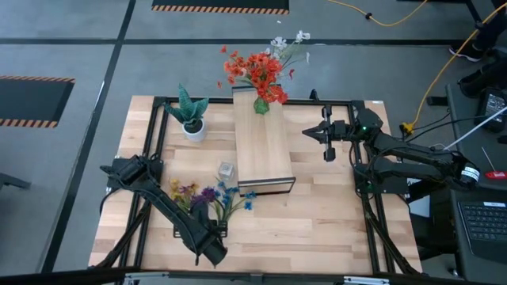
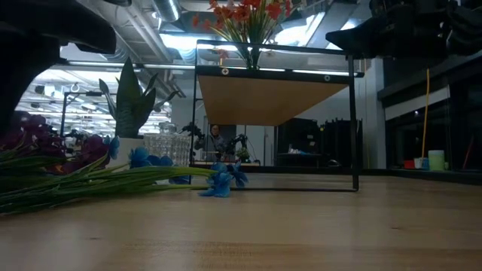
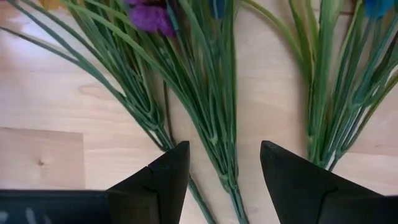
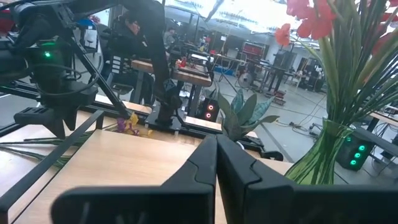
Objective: Pick and place flowers into a vace then onto a shelf
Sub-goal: Put the violet flowers into the transparent vase
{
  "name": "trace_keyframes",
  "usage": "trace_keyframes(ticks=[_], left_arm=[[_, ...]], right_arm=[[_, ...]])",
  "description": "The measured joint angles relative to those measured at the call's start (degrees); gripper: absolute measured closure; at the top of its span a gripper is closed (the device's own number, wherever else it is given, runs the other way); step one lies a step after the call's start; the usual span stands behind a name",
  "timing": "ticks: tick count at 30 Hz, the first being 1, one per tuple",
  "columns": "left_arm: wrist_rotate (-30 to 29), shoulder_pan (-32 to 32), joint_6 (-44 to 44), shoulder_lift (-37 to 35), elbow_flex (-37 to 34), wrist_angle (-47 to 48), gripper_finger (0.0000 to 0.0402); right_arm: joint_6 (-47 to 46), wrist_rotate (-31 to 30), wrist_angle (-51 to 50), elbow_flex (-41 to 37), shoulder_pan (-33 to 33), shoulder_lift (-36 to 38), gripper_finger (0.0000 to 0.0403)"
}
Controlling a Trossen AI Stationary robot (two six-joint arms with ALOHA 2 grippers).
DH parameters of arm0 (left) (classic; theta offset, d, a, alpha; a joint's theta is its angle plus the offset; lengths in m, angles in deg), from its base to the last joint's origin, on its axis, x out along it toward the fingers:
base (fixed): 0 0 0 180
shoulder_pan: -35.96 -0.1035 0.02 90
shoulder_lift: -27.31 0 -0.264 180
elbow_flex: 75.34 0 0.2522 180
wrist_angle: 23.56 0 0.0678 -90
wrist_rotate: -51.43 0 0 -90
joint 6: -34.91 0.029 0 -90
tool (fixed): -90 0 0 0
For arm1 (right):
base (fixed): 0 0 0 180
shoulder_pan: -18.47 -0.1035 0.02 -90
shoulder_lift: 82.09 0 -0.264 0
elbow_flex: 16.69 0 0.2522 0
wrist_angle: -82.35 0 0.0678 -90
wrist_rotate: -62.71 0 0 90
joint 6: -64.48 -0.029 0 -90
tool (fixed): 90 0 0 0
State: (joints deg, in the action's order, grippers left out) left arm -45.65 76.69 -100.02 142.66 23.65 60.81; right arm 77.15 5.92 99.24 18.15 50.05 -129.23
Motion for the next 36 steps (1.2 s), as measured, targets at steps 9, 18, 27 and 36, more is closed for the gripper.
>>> trace_keyframes(ticks=[9, 18, 27, 36], left_arm=[[-1.03, 0.0, -0.45, 0.0, -4.81, -3.62, 0.0212], [-1.46, 0.0, -0.59, -0.14, -8.99, -10.06, 0.0213], [-1.48, -0.69, -0.57, -0.24, -9.53, -10.83, 0.0251], [-1.06, -0.81, -0.8, -0.74, -9.68, -11.08, 0.036]], right_arm=[[-0.02, 0.0, 0.01, 0.0, 0.0, 0.0, 0.0391], [-0.15, 0.0, -0.01, 0.0, 0.0, 0.0, 0.0391], [-0.17, 0.0, -0.01, 0.0, 0.0, 0.0, 0.0391], [-0.52, -0.02, -0.03, 0.0, 0.0, 0.0, 0.0391]])
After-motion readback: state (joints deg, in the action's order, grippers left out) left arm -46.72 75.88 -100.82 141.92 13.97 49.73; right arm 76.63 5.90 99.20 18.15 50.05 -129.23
